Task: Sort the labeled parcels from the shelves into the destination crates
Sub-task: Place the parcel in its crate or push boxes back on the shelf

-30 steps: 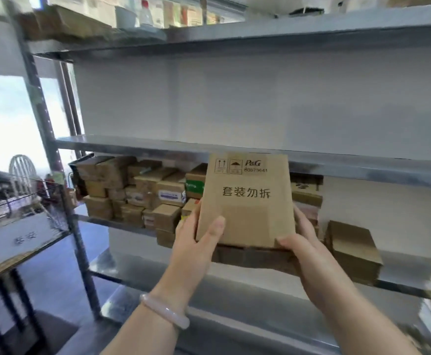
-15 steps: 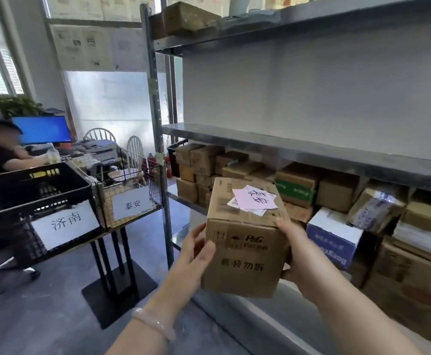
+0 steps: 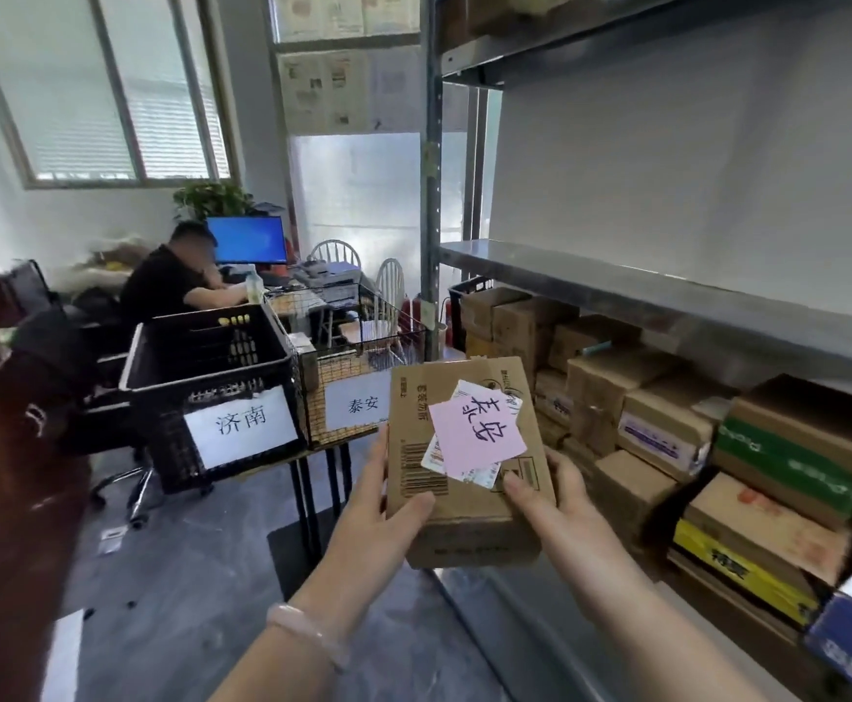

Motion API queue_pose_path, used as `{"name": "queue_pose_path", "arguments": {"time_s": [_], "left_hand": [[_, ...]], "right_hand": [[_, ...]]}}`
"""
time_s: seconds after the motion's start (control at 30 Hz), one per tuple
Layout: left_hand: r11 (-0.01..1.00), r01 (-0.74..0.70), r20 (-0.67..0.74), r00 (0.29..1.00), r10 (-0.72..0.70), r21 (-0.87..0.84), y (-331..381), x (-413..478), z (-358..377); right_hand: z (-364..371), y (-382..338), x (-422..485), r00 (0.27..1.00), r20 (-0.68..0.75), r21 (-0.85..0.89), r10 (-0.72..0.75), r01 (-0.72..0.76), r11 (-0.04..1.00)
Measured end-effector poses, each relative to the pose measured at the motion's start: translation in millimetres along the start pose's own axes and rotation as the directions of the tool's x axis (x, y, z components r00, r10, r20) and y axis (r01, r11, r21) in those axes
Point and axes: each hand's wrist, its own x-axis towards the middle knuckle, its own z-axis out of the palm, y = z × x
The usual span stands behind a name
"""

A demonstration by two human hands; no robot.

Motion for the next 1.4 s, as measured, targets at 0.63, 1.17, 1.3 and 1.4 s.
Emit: {"name": "queue_pose_path", "arguments": {"time_s": [0.63,1.17,1.3,1.4], "left_hand": [[0.933,-0.103,-0.192,0.965,0.177,0.344,-26,213,-155],[0.927,-0.143,-0.197,0.955,0.221,0.347,-30,466,-260],[0.916,-0.063,-0.23,0.959,0.166,0.397,-44,538,-275],[0.909,0.04,-0.264,0.961,0.078,0.415,-64,583,-283]], "right_hand": [[192,-32,243,0.948,0.169,0.024,-0.268,0.268,0.963],[297,-85,483,0.919,0.133,-0.006,-0.372,0.376,0.927],[314,-82,568,0.927,0.173,-0.019,-0.332,0.34,0.94],[326,-70,628,0.932,0.242,-0.021,-0.27,0.284,0.959]]}}
